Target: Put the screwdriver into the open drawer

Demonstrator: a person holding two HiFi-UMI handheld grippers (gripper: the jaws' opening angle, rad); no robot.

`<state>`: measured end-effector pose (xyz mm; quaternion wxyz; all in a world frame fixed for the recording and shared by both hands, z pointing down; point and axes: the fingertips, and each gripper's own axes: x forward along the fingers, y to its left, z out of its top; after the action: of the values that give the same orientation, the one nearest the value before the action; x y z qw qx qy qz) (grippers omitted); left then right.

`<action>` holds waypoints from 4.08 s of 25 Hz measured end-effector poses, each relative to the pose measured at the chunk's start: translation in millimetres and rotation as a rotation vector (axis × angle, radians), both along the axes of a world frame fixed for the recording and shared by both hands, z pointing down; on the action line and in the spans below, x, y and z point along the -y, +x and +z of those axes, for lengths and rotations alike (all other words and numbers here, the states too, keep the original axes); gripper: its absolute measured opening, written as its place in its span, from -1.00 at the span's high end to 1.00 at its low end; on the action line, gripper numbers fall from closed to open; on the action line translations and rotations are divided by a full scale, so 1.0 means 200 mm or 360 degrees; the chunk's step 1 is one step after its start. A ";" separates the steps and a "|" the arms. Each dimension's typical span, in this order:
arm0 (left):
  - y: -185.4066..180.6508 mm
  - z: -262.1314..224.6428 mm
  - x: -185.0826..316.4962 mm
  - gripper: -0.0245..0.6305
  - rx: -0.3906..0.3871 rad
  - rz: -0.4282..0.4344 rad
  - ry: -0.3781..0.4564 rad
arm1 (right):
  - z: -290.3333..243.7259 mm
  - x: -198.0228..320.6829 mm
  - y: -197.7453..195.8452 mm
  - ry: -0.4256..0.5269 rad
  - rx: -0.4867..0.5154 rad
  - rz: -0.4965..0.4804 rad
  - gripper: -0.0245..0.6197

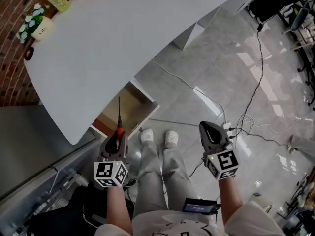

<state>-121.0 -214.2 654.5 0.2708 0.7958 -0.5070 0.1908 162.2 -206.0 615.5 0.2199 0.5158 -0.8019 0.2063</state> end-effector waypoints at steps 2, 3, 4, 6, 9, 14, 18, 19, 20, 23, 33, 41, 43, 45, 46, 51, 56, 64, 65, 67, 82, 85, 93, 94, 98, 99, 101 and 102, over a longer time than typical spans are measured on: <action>-0.02 0.08 0.01 0.59 -0.0003 0.0004 -0.0022 | 0.06 0.00 -0.03 -0.0010 -0.0010 -0.0025 0.87; -0.02 0.12 0.01 0.59 -0.0009 0.0004 -0.0030 | 0.08 0.01 -0.04 -0.0008 -0.0016 -0.0040 0.87; -0.03 0.15 0.02 0.59 -0.0017 0.0003 -0.0036 | 0.09 0.01 -0.06 -0.0005 -0.0016 -0.0050 0.87; -0.04 0.21 0.03 0.59 -0.0032 0.0001 -0.0046 | 0.12 0.01 -0.08 0.0005 -0.0009 -0.0074 0.87; -0.05 0.29 0.06 0.59 -0.0030 0.0013 -0.0076 | 0.20 0.02 -0.11 -0.0025 0.0035 -0.0083 0.87; -0.08 0.42 0.11 0.59 0.0013 0.0039 -0.0167 | 0.37 0.05 -0.13 -0.0116 0.0093 -0.0003 0.87; -0.10 0.54 0.14 0.59 0.0040 0.0060 -0.0314 | 0.42 0.07 -0.15 -0.0139 0.0088 -0.0010 0.87; -0.10 0.57 0.13 0.59 0.0045 0.0078 -0.0370 | 0.43 0.07 -0.16 -0.0143 0.0083 -0.0016 0.87; -0.09 0.60 0.13 0.59 0.0051 0.0102 -0.0427 | 0.43 0.06 -0.16 -0.0146 0.0078 -0.0020 0.87; -0.06 0.67 0.12 0.59 0.0056 0.0167 -0.0552 | 0.44 0.05 -0.17 -0.0151 0.0069 -0.0018 0.87; -0.05 0.78 0.05 0.58 0.0087 0.0203 -0.0806 | 0.40 0.06 -0.17 -0.0138 0.0062 -0.0006 0.87; -0.08 0.85 0.03 0.57 0.0096 0.0137 -0.0796 | 0.43 0.04 -0.19 -0.0162 0.0058 -0.0032 0.87; -0.09 0.84 0.04 0.43 0.0099 0.0126 -0.0794 | 0.43 0.03 -0.20 -0.0179 0.0059 -0.0042 0.87; -0.10 0.82 0.04 0.41 0.0100 0.0124 -0.0790 | 0.41 0.03 -0.20 -0.0177 0.0048 -0.0056 0.87; -0.10 0.81 0.04 0.41 0.0100 0.0122 -0.0785 | 0.40 0.03 -0.21 -0.0179 0.0041 -0.0064 0.87; -0.12 0.69 0.05 0.42 0.0096 0.0086 -0.0746 | 0.28 0.07 -0.20 -0.0126 0.0019 -0.0083 0.87; -0.14 0.53 0.05 0.49 0.0101 0.0046 -0.0696 | 0.11 0.11 -0.19 -0.0061 0.0013 -0.0073 0.87; -0.11 0.19 0.09 0.89 0.0127 0.0074 -0.0580 | -0.17 0.16 -0.14 0.0028 -0.0026 -0.0064 0.87; -0.10 0.14 0.10 0.89 0.0115 0.0075 -0.0563 | -0.22 0.17 -0.13 0.0043 -0.0032 -0.0062 0.87; -0.08 0.03 0.14 0.89 0.0107 0.0077 -0.0510 | -0.31 0.19 -0.12 0.0086 -0.0030 -0.0057 0.87; -0.13 -0.65 0.29 0.89 0.0069 0.0062 -0.0083 | -0.83 0.21 -0.07 0.0281 -0.0036 0.0004 0.87; -0.11 -0.76 0.28 0.89 0.0079 0.0079 0.0006 | -0.91 0.21 -0.10 0.0324 -0.0039 -0.0006 0.87; -0.14 -1.10 0.32 0.89 0.0011 0.0005 0.0272 | -1.16 0.23 -0.12 0.0560 -0.0092 -0.0021 0.87; -0.15 -1.14 0.33 0.89 0.0014 -0.0001 0.0312 | -1.19 0.24 -0.12 0.0604 -0.0120 -0.0024 0.87; -0.15 -1.30 0.37 0.89 0.0008 -0.0022 0.0480 | -1.33 0.30 -0.10 0.0783 -0.0174 -0.0011 0.87; -0.15 -1.33 0.37 0.89 0.0005 -0.0024 0.0518 | -1.36 0.31 -0.09 0.0811 -0.0161 -0.0003 0.87; -0.14 -1.39 0.38 0.89 -0.0001 -0.0027 0.0583 | -1.41 0.32 -0.07 0.0845 -0.0138 0.0012 0.87; -0.14 -1.42 0.39 0.89 -0.0003 -0.0028 0.0613 | -1.43 0.33 -0.06 0.0856 -0.0133 0.0017 0.87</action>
<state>-148.5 -292.0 369.5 0.1157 0.8286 -0.5408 0.0871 149.6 -271.7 328.6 0.1069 0.5680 -0.8153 -0.0344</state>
